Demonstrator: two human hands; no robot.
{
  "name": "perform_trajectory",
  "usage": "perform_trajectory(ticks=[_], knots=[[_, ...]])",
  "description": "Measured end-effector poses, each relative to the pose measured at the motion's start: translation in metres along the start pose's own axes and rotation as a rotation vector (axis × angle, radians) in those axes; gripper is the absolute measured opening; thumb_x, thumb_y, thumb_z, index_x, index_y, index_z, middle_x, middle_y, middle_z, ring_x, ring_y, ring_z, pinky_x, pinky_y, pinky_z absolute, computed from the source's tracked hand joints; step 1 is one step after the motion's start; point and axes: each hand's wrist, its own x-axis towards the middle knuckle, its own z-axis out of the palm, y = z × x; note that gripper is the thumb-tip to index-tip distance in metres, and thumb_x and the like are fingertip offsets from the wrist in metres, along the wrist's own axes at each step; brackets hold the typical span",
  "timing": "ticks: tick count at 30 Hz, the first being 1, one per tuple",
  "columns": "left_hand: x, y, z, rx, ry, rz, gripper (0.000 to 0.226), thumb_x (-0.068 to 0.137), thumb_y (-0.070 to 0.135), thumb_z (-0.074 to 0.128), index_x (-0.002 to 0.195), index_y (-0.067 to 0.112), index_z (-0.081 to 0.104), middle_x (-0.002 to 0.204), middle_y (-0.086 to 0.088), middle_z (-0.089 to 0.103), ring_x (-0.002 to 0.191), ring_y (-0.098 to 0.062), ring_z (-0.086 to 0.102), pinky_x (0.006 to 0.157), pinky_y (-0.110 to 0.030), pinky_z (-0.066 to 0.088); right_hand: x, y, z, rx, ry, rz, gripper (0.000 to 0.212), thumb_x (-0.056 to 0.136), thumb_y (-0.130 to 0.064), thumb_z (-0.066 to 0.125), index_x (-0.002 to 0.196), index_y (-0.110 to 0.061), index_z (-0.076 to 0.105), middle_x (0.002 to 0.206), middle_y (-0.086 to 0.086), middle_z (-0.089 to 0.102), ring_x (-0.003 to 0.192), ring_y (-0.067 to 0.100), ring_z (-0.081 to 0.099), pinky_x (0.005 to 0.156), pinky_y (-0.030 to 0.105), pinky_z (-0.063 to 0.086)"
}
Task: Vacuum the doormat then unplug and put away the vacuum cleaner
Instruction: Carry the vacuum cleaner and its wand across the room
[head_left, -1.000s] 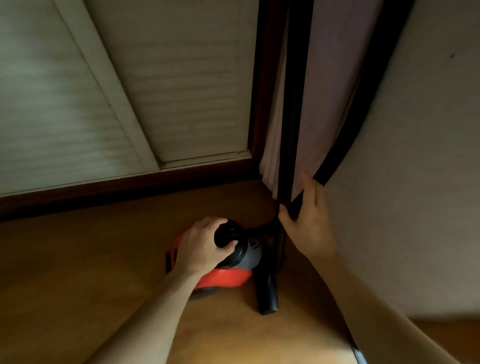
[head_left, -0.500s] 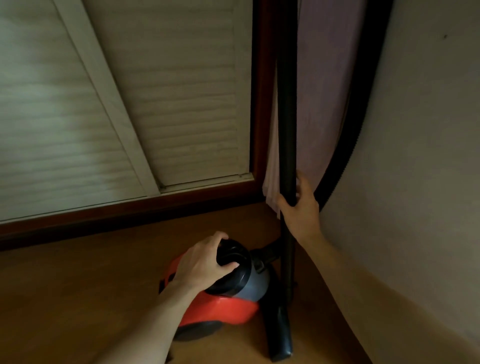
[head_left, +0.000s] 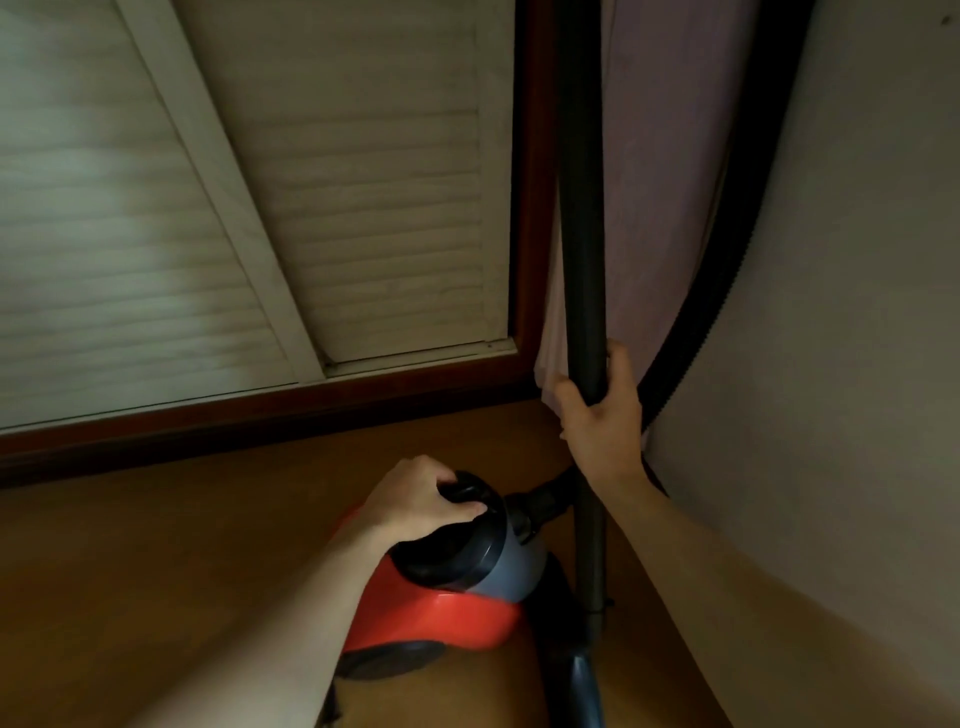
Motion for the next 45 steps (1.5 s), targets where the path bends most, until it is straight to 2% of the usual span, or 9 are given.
perform_trajectory(ticks=[4,8,12,21,27,32,36,42,45], knots=[[-0.002,-0.005,0.002,0.065,0.07,-0.011,0.056,0.061,0.079,0.065,0.073,0.024,0.073,0.069,0.008,0.072,0.063,-0.005,0.067,0.063,-0.04,0.058,-0.006,-0.009,-0.001,-0.02,0.015,-0.023,0.02,0.097,-0.008,0.063,0.112,-0.019,0.056,0.079,-0.01,0.052,0.067,-0.001,0.052,0.061,0.016,0.047],[-0.012,-0.012,-0.008,0.037,0.08,-0.028,0.063,0.066,0.076,0.063,0.068,0.014,0.069,0.062,-0.001,0.069,0.056,-0.011,0.065,0.055,-0.041,0.052,-0.009,-0.025,-0.001,-0.02,-0.01,-0.014,0.014,0.097,-0.008,0.065,0.106,-0.014,0.057,0.074,-0.007,0.05,0.061,-0.003,0.049,0.057,0.01,0.043],[-0.026,-0.006,-0.02,-0.054,0.095,-0.03,0.056,0.078,0.061,0.069,0.055,0.012,0.057,0.05,-0.001,0.057,0.048,-0.018,0.059,0.046,-0.033,0.038,-0.012,-0.052,0.004,0.013,-0.056,-0.027,0.011,0.097,-0.018,0.067,0.097,-0.021,0.056,0.071,-0.004,0.051,0.061,0.005,0.05,0.053,0.02,0.046],[-0.058,0.031,-0.095,-0.104,0.171,-0.061,0.047,0.076,0.056,0.073,0.064,0.01,0.068,0.063,-0.002,0.069,0.061,-0.011,0.067,0.057,-0.04,0.05,-0.001,-0.124,0.019,0.058,-0.089,0.057,0.017,0.092,-0.034,0.072,0.091,-0.028,0.057,0.071,0.0,0.053,0.063,0.019,0.053,0.056,0.037,0.049],[-0.119,0.106,-0.217,-0.152,0.177,-0.127,0.048,0.069,0.063,0.068,0.068,0.015,0.071,0.065,0.004,0.071,0.064,-0.004,0.067,0.057,-0.035,0.052,0.041,-0.267,0.014,0.063,-0.093,0.136,0.018,0.091,-0.026,0.07,0.085,-0.025,0.054,0.067,0.007,0.049,0.059,0.026,0.048,0.054,0.038,0.045],[-0.172,0.188,-0.348,-0.131,0.207,-0.133,0.033,0.076,0.049,0.075,0.061,0.021,0.066,0.06,0.007,0.067,0.06,0.0,0.063,0.051,-0.021,0.043,0.085,-0.419,0.007,0.026,-0.106,0.137,0.018,0.088,-0.028,0.07,0.085,-0.022,0.054,0.072,0.024,0.053,0.064,0.046,0.053,0.05,0.052,0.05],[-0.226,0.248,-0.456,-0.21,0.22,-0.144,0.044,0.073,0.06,0.067,0.089,0.02,0.078,0.081,0.007,0.076,0.078,-0.004,0.07,0.07,-0.031,0.058,0.111,-0.542,-0.002,-0.029,-0.101,0.127,0.024,0.083,-0.039,0.071,0.079,-0.025,0.051,0.069,0.019,0.055,0.063,0.044,0.055,0.053,0.055,0.051],[-0.315,0.333,-0.576,-0.21,0.311,-0.145,0.021,0.083,0.039,0.073,0.08,0.019,0.071,0.075,0.009,0.07,0.076,-0.009,0.066,0.059,-0.017,0.047,0.122,-0.705,-0.025,-0.04,-0.105,0.076,0.021,0.081,-0.04,0.07,0.084,-0.024,0.057,0.069,0.015,0.057,0.064,0.04,0.057,0.055,0.052,0.053],[-0.349,0.354,-0.607,-0.203,0.429,-0.137,0.023,0.082,0.038,0.074,0.088,0.016,0.075,0.083,0.004,0.075,0.081,-0.011,0.066,0.068,-0.024,0.049,0.118,-0.752,-0.03,-0.037,-0.12,0.026,0.025,0.082,-0.041,0.07,0.087,-0.02,0.059,0.068,0.015,0.056,0.063,0.038,0.056,0.055,0.051,0.051]])
